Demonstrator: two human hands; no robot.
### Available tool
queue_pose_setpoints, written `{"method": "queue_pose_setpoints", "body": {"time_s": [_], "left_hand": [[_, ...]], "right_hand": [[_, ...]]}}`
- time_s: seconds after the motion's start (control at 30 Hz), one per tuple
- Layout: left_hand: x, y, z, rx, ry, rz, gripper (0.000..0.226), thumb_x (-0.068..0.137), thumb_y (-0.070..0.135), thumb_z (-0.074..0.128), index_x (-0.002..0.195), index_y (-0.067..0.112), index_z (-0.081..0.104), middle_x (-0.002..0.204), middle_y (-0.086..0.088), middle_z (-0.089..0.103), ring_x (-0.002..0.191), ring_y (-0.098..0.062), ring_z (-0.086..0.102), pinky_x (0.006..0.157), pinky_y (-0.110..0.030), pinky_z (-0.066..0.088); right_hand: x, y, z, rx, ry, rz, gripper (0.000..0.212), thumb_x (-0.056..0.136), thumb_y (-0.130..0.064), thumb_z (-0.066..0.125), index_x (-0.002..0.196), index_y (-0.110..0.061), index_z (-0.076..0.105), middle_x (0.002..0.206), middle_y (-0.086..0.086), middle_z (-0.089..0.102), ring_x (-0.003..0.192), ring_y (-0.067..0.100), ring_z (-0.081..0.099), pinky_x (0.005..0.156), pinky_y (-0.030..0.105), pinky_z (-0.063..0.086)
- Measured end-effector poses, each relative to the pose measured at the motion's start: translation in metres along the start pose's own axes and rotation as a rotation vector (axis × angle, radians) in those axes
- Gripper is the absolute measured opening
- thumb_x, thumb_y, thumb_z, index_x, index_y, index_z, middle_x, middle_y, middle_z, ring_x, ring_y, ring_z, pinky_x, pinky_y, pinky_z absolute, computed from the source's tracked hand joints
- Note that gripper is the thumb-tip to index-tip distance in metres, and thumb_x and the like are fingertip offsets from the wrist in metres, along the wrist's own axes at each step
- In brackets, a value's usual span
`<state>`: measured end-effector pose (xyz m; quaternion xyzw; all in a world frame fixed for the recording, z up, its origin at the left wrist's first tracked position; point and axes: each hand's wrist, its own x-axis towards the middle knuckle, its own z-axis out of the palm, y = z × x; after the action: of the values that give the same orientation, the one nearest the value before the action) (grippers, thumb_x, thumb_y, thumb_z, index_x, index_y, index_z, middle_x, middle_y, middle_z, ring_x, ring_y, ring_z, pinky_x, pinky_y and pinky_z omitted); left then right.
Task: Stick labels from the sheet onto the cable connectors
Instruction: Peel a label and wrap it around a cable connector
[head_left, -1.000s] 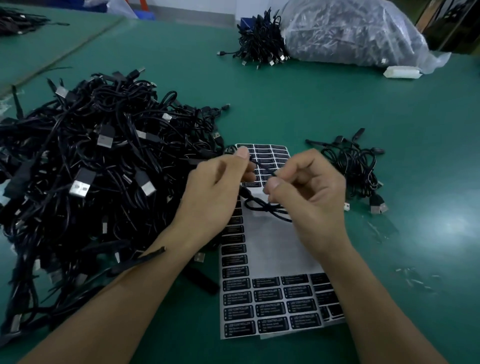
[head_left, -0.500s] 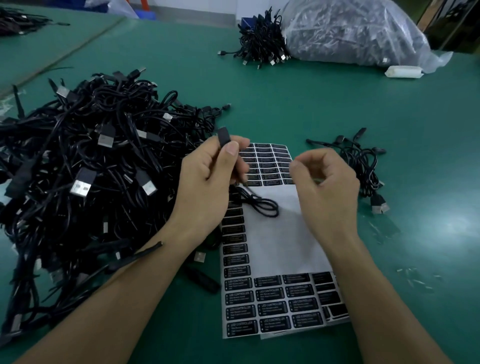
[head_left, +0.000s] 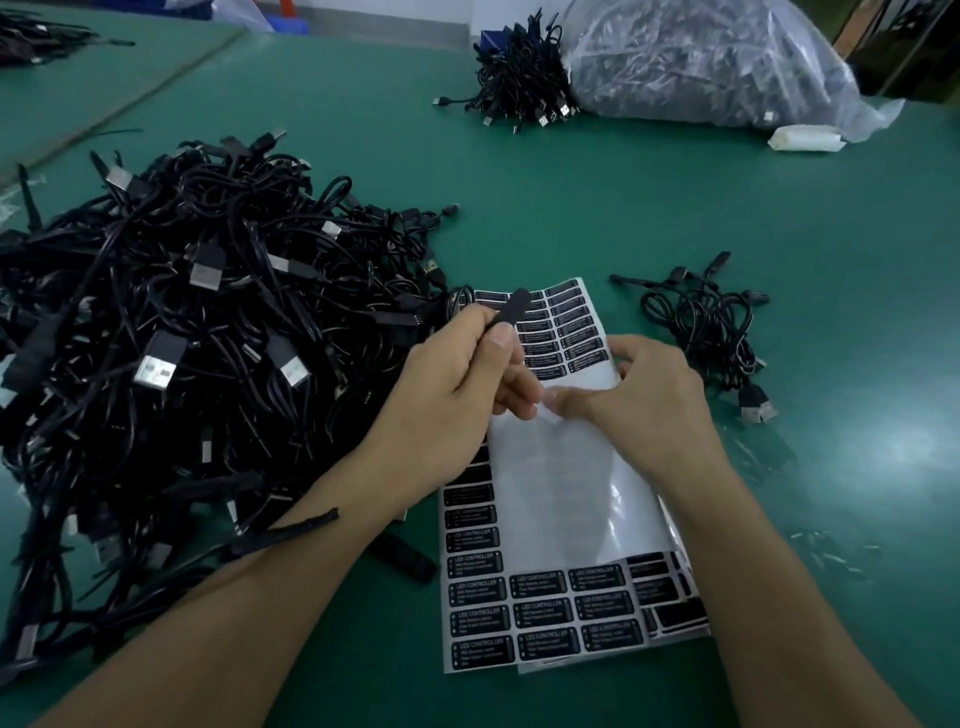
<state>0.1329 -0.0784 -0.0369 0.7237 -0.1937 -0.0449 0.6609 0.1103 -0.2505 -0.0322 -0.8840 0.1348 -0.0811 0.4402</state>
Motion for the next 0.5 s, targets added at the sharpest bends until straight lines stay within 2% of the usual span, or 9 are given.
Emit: {"method": "queue_pose_setpoints", "body": {"time_s": [0.07, 0.1, 0.17, 0.23, 0.3, 0.33, 0.4, 0.47, 0.5], "left_hand": [[-0.0001, -0.0004, -0.0002, 0.011, 0.017, -0.016, 0.033, 0.11, 0.019, 0.036, 0.08, 0.017, 0.051, 0.078, -0.008, 0.074, 0.066, -0.016, 0.071, 0.061, -0.016, 0.05], [-0.0001, -0.0004, 0.0, 0.005, 0.03, -0.026, 0.034, 0.11, 0.021, 0.036, 0.079, 0.017, 0.05, 0.079, -0.008, 0.074, 0.066, -0.017, 0.071, 0.061, -0.017, 0.051], [0.0003, -0.0006, -0.0001, -0.015, 0.063, -0.032, 0.033, 0.109, 0.024, 0.039, 0.079, 0.014, 0.048, 0.078, -0.01, 0.073, 0.064, -0.017, 0.07, 0.061, -0.018, 0.05], [0.001, -0.0012, -0.0008, -0.014, 0.092, -0.016, 0.029, 0.107, 0.024, 0.046, 0.08, 0.014, 0.048, 0.076, -0.009, 0.071, 0.063, -0.017, 0.069, 0.06, -0.018, 0.05], [0.0009, -0.0015, -0.0008, 0.018, 0.114, 0.003, 0.027, 0.099, 0.023, 0.06, 0.079, 0.017, 0.044, 0.076, -0.002, 0.069, 0.068, -0.018, 0.07, 0.063, -0.023, 0.052], [0.0004, -0.0016, -0.0004, 0.042, 0.13, 0.011, 0.031, 0.092, 0.024, 0.067, 0.078, 0.017, 0.04, 0.077, 0.001, 0.07, 0.072, -0.021, 0.07, 0.065, -0.029, 0.054], [-0.0007, -0.0016, 0.0011, 0.079, 0.156, 0.037, 0.038, 0.08, 0.024, 0.074, 0.079, 0.015, 0.037, 0.084, 0.003, 0.072, 0.078, -0.021, 0.07, 0.069, -0.035, 0.058], [-0.0009, -0.0016, 0.0031, 0.102, 0.153, 0.067, 0.042, 0.076, 0.022, 0.078, 0.083, 0.007, 0.04, 0.09, 0.007, 0.074, 0.079, -0.012, 0.071, 0.069, -0.027, 0.058], [-0.0007, -0.0017, 0.0041, 0.105, 0.155, 0.073, 0.043, 0.076, 0.023, 0.08, 0.085, 0.006, 0.041, 0.092, 0.009, 0.074, 0.08, -0.008, 0.071, 0.069, -0.024, 0.058]], "right_hand": [[0.0018, 0.0016, 0.0016, 0.048, -0.006, 0.0, 0.029, 0.073, -0.027, 0.086, 0.096, -0.029, 0.068, 0.083, -0.011, 0.072, 0.08, 0.008, 0.068, 0.071, 0.031, 0.054], [0.0022, 0.0006, 0.0021, 0.071, 0.01, -0.004, 0.026, 0.078, -0.026, 0.082, 0.098, -0.03, 0.067, 0.08, -0.012, 0.072, 0.075, 0.004, 0.066, 0.068, 0.028, 0.051], [0.0056, 0.0019, 0.0024, 0.113, 0.05, -0.025, 0.004, 0.087, -0.023, 0.071, 0.088, -0.025, 0.068, 0.064, -0.015, 0.065, 0.056, 0.0, 0.054, 0.06, 0.026, 0.043], [0.0061, 0.001, 0.0023, 0.166, 0.056, -0.026, 0.019, 0.089, -0.019, 0.061, 0.071, -0.015, 0.06, 0.052, -0.01, 0.047, 0.05, 0.008, 0.037, 0.056, 0.029, 0.034], [0.0046, -0.0025, 0.0023, 0.241, -0.009, -0.045, 0.029, 0.088, -0.019, 0.055, 0.065, -0.005, 0.045, 0.055, 0.003, 0.035, 0.055, 0.015, 0.029, 0.058, 0.033, 0.027], [0.0038, -0.0045, 0.0023, 0.271, -0.048, -0.063, 0.029, 0.086, -0.02, 0.054, 0.067, 0.0, 0.046, 0.06, 0.014, 0.035, 0.059, 0.018, 0.029, 0.06, 0.036, 0.027], [0.0028, -0.007, 0.001, 0.324, -0.103, -0.083, 0.024, 0.087, -0.017, 0.057, 0.071, 0.0, 0.06, 0.065, 0.022, 0.047, 0.062, 0.02, 0.038, 0.061, 0.037, 0.034], [0.004, -0.0071, -0.0002, 0.396, -0.149, -0.098, 0.019, 0.09, -0.008, 0.064, 0.076, -0.012, 0.074, 0.067, 0.012, 0.062, 0.063, 0.018, 0.051, 0.062, 0.035, 0.046], [0.0044, -0.0075, -0.0008, 0.42, -0.173, -0.107, 0.025, 0.09, -0.005, 0.066, 0.075, -0.021, 0.078, 0.07, 0.004, 0.07, 0.065, 0.015, 0.059, 0.065, 0.032, 0.051]]}}
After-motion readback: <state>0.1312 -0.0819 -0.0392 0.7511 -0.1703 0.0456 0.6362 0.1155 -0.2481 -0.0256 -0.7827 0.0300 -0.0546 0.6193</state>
